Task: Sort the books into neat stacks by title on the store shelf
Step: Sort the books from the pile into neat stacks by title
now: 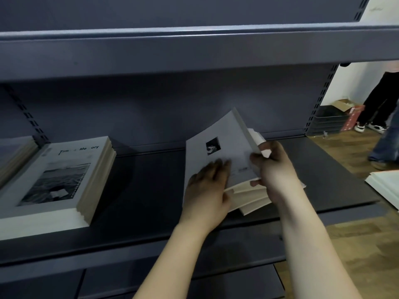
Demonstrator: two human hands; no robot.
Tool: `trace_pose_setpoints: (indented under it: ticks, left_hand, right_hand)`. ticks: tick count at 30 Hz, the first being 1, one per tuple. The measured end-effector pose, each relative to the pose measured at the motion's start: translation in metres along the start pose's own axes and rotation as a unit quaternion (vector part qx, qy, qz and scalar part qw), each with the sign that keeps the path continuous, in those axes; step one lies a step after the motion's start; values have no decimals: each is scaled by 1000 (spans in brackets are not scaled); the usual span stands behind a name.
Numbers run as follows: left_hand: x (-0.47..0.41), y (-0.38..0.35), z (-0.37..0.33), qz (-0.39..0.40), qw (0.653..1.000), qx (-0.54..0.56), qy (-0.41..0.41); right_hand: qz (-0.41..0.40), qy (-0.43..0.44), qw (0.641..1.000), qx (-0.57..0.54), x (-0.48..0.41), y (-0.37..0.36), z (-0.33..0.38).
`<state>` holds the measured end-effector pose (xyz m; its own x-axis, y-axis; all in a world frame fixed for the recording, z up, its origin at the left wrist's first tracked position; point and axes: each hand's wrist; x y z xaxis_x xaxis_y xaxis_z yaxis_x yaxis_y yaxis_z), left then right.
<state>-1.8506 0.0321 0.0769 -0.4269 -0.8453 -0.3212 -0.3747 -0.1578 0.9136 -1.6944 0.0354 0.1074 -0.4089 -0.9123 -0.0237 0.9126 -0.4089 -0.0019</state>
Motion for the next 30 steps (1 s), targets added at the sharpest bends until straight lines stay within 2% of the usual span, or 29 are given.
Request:
trace_pose_setpoints:
  ticks: [3, 5, 8, 11, 13, 16, 19, 21, 22, 26, 30]
  left_hand:
    - [0, -3, 2, -14, 998, -44, 46]
    - [3, -4, 5, -26, 998, -43, 42]
    - [13, -1, 11, -105, 994, -18, 31]
    - [19, 8, 22, -157, 986, 32, 53]
    - [22, 14, 31, -224, 973, 43, 48]
    - [26, 25, 30, -309, 922, 205, 112]
    - [29, 29, 23, -308, 838, 413, 180]
    - [31, 27, 22, -301, 791, 496, 194]
    - [32, 26, 23, -298, 779, 515, 197]
    - [38, 22, 28, -273, 774, 535, 200]
    - [40, 21, 33, -226, 809, 515, 173]
  right_hand:
    - [47, 8, 999, -4, 10, -6, 2]
    - [66, 6, 998, -10, 15, -8, 6]
    - [112, -5, 993, -37, 22, -13, 13]
    - [171, -68, 975, -123, 22, -20, 11]
    - [188, -114, 970, -98, 20, -29, -1]
    - [227, -180, 956, -40, 25, -49, -31]
    - [262, -216, 932, -123, 33, -67, -46]
    - [263, -208, 921, -199, 36, -74, -49]
    - [262, -201, 915, -231, 37, -76, -49]
    - [248, -175, 905, -299, 42, -76, -53]
    - [201, -104, 910, -348, 40, -77, -47]
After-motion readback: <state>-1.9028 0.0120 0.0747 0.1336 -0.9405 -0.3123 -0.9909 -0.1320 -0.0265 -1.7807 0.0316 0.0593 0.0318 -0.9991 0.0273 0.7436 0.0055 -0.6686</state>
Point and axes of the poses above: each hand's wrist, its own x-axis away from the middle knuckle, its own y-axis out of the back of the hand, z = x × y, and after that the axes turned 2 degrees about -x, right-handed
